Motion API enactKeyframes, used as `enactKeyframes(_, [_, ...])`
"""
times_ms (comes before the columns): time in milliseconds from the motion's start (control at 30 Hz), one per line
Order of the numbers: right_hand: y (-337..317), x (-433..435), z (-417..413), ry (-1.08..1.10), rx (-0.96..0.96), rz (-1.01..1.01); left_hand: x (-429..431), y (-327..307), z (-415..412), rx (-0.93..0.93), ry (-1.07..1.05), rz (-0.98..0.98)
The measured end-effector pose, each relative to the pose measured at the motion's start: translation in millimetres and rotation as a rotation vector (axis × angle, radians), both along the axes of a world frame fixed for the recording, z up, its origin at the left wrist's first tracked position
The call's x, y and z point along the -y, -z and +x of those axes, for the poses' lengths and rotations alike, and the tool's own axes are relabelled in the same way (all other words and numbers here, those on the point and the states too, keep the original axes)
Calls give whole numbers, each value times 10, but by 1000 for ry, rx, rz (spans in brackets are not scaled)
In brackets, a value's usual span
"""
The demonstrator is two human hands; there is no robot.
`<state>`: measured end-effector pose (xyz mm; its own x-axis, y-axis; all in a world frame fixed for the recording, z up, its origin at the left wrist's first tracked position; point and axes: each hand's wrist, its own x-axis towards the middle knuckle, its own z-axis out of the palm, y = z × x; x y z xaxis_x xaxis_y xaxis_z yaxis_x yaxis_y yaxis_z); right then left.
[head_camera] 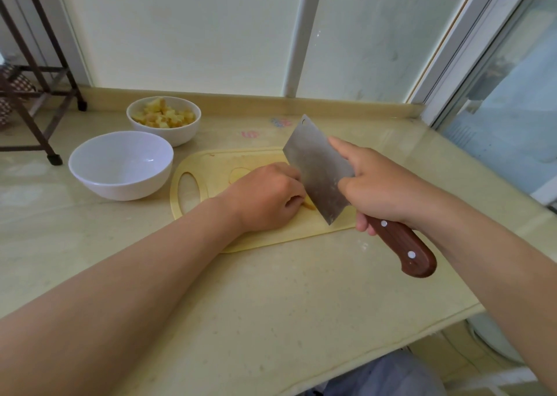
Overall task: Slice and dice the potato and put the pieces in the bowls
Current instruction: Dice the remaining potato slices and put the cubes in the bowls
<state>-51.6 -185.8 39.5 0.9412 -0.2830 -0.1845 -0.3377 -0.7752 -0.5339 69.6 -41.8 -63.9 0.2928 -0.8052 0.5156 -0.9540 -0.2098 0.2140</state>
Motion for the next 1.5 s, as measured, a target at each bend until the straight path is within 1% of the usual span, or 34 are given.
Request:
enactKeyframes(333, [70,-90,14,5,-42,-48,7,-19,11,-14,8,1])
enactKeyframes(600, [74,-174,316,-3,-30,-70,-25,-54,-8,-59,29,7])
enactKeyframes(767, [14,-54,201,6,-36,15,-7,-30,-5,-22,-4,6])
enactKeyframes(833, [-44,11,141,27,-6,52,-5,-24,-6,-5,-23,-2])
enactKeyframes(967, [-151,242,67,133,134,208,-24,-26,14,-27,-44,-46])
enactKeyframes(1067, [-123,411,5,179,195,305,-47,-51,33,-42,-64,-79])
enactKeyframes(1200, [162,582,-48,217,207,432,-68,-113,28,-77,-89,-44])
enactKeyframes(1333, [437,702,-55,242,219,649,-57,-166,-21,-179,-115,77])
enactKeyframes(1433, [522,761,-52,230,209,800,-35,-175,-82,-205,-114,147])
enactKeyframes(1500, [520,791,-29,208,202,929,-23,-183,-101,-234,-175,82])
